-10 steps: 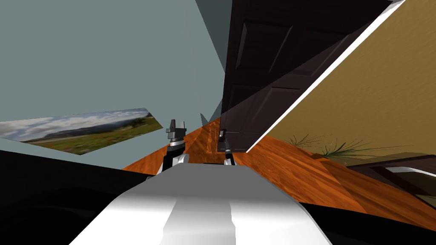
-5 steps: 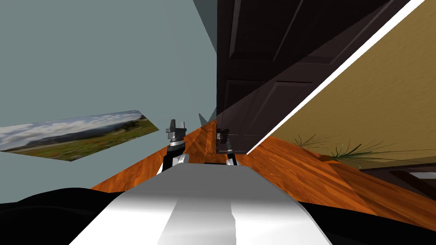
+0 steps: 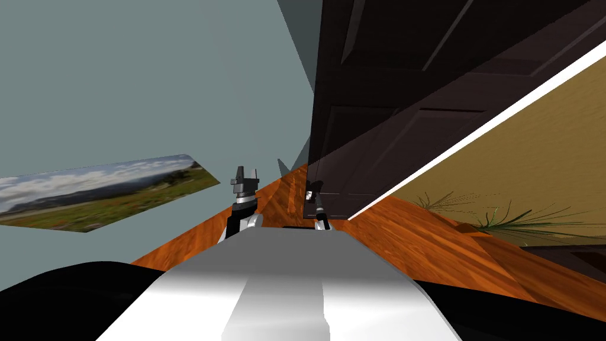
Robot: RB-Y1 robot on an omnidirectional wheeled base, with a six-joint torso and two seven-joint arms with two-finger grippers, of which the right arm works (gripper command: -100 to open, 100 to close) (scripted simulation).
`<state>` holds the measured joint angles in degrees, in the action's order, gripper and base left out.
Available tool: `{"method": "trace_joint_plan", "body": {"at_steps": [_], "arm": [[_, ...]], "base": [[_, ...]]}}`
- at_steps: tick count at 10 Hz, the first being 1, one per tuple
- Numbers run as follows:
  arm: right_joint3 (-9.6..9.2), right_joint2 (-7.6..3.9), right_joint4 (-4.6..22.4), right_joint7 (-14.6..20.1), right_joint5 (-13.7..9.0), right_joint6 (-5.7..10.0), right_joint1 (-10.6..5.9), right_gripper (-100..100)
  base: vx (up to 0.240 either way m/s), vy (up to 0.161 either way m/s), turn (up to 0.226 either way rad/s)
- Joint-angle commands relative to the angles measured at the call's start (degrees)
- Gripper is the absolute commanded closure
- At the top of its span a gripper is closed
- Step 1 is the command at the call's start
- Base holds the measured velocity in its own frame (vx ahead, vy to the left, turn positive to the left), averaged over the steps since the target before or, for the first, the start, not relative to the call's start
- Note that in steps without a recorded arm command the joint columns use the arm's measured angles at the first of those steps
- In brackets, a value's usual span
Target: Push the door open
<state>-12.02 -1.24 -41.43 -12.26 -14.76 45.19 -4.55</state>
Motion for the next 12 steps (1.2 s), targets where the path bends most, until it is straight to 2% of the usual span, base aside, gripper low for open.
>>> {"method": "trace_joint_plan", "body": {"at_steps": [1,2,3,4,9,10,12], "arm": [[0.14,1.32,-0.4,0.0,0.0,-0.09,0.22,-100],[0.24,2.59,-0.3,0.0,0.0,-0.05,0.14,-100],[0.42,1.81,0.9,0.2,-0.1,0.56,-0.39,-100],[0.42,1.81,0.9,0.2,-0.1,0.56,-0.39,100],[0.42,1.81,0.9,0.2,-0.1,0.56,-0.39,100],[0.42,0.86,2.3,1.4,1.1,0.8,-1.46,-100],[0.39,0.15,4.4,3.2,3.1,1.15,-3.13,-100]], "base": [[0.109,0.184,0.02],[0.086,0.152,-0.023],[0.029,0.062,-0.006],[-0.006,-0.006,0.002],[-0.005,-0.013,-0.001],[0.009,-0.052,-0.261],[0.012,-0.09,-0.277]]}}
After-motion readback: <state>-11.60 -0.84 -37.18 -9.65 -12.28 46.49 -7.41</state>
